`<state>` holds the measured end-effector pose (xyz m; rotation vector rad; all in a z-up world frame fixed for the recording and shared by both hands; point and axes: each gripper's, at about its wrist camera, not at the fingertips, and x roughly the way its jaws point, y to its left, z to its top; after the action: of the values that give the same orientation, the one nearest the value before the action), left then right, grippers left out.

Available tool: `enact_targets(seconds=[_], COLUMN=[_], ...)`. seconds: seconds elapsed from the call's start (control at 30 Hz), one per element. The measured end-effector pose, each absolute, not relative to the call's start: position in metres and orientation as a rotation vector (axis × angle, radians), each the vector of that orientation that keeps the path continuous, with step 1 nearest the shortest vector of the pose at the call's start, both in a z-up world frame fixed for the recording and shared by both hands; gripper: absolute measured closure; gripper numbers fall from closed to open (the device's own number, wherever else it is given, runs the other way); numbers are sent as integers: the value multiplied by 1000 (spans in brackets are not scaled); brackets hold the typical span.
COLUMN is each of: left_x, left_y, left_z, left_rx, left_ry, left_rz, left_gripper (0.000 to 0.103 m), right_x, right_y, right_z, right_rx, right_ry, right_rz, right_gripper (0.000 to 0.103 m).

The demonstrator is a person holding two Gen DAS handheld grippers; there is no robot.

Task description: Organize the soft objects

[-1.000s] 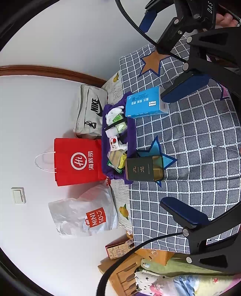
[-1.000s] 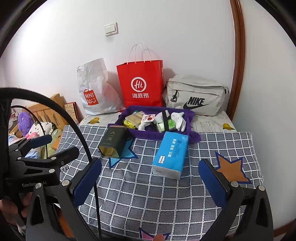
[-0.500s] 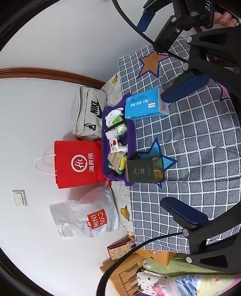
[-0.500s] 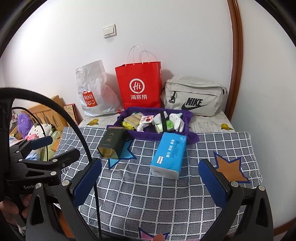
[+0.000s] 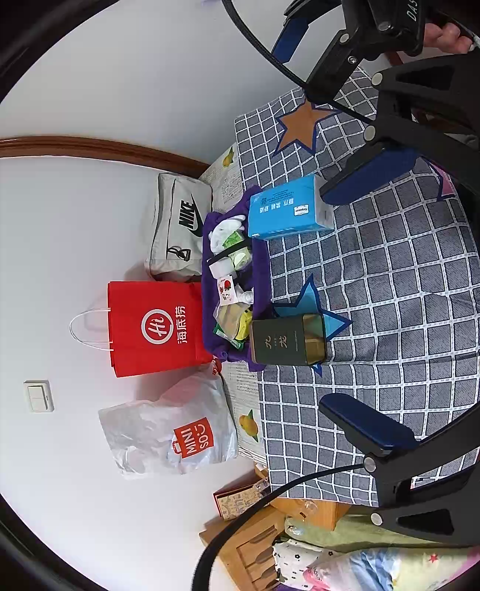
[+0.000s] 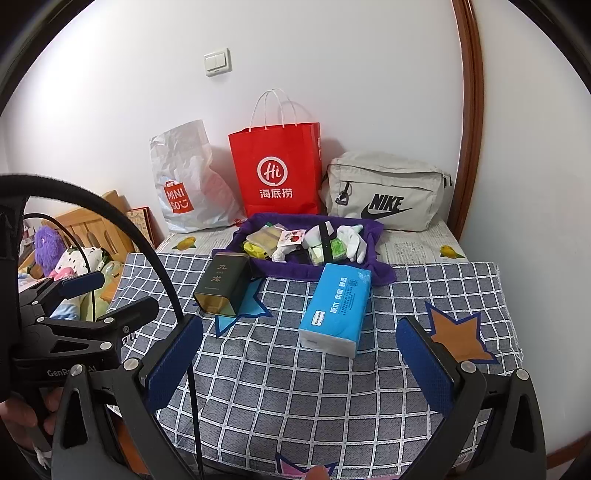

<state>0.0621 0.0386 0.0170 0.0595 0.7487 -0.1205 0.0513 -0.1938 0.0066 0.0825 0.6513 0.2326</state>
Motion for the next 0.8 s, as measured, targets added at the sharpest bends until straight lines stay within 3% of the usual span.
enact_targets(seconds=[0.8], left_x=[61], left_y=[37], left_z=[18], left_rx=[57], left_ry=[747], left_rz=[-123], left_gripper=[0], right_x=[53], right_y=[-189], right_z=[6], right_rx=[74], right_ry=[650], right_rz=[235], right_gripper=[0])
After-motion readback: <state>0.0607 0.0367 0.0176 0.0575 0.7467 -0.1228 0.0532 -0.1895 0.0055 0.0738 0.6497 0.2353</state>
